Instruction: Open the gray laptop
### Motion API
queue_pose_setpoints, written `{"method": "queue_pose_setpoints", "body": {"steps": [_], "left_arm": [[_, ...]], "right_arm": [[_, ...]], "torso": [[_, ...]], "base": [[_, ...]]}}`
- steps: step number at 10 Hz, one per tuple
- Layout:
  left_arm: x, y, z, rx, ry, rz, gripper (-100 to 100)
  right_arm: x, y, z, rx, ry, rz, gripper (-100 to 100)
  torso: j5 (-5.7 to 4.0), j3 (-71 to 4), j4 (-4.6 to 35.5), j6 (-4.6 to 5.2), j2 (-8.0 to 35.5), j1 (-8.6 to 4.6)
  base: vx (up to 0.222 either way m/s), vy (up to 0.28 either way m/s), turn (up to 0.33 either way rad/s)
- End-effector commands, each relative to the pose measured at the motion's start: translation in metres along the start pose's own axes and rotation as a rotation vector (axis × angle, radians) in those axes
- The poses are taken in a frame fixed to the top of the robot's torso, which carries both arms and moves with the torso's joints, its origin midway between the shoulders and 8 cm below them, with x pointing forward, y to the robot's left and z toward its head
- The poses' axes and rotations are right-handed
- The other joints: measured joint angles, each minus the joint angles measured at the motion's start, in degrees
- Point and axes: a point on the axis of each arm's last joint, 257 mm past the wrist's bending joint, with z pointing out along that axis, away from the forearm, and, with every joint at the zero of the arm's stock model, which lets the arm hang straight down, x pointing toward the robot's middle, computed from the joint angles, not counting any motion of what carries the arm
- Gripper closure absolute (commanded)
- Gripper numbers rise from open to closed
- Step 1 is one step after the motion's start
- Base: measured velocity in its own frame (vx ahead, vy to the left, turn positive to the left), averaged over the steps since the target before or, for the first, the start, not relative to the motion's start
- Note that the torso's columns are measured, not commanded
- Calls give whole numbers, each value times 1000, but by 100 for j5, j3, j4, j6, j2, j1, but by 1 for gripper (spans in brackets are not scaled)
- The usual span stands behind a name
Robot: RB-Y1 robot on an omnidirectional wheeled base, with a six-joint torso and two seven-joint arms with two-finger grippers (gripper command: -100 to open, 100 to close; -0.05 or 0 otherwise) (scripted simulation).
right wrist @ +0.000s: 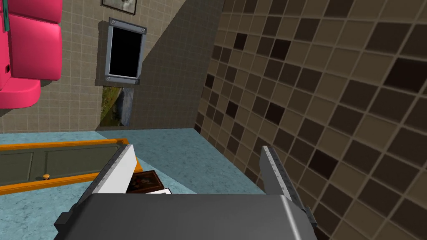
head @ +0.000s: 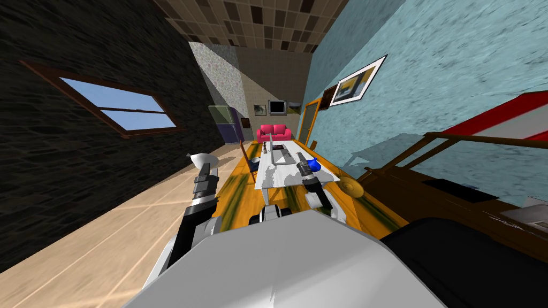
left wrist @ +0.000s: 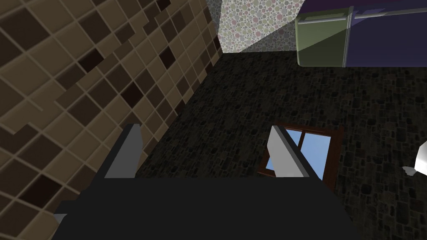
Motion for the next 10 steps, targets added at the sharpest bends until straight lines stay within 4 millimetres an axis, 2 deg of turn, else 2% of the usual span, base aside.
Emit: {"method": "queue_pose_setpoints", "body": {"steps": [1,10], "left_arm": [[0,0,0,0,0,0,0],[0,0,0,0,0,0,0]], "right_arm": [[11,-18,12,46,63,-110,-100],[25,-57,39,157,167,-354,-100]], "torso": [[0,0,0,0,-1,-1],[-1,-2,-1,-1,-3,-5]], "base": [[-11,41,131],[-8,31,78]]}}
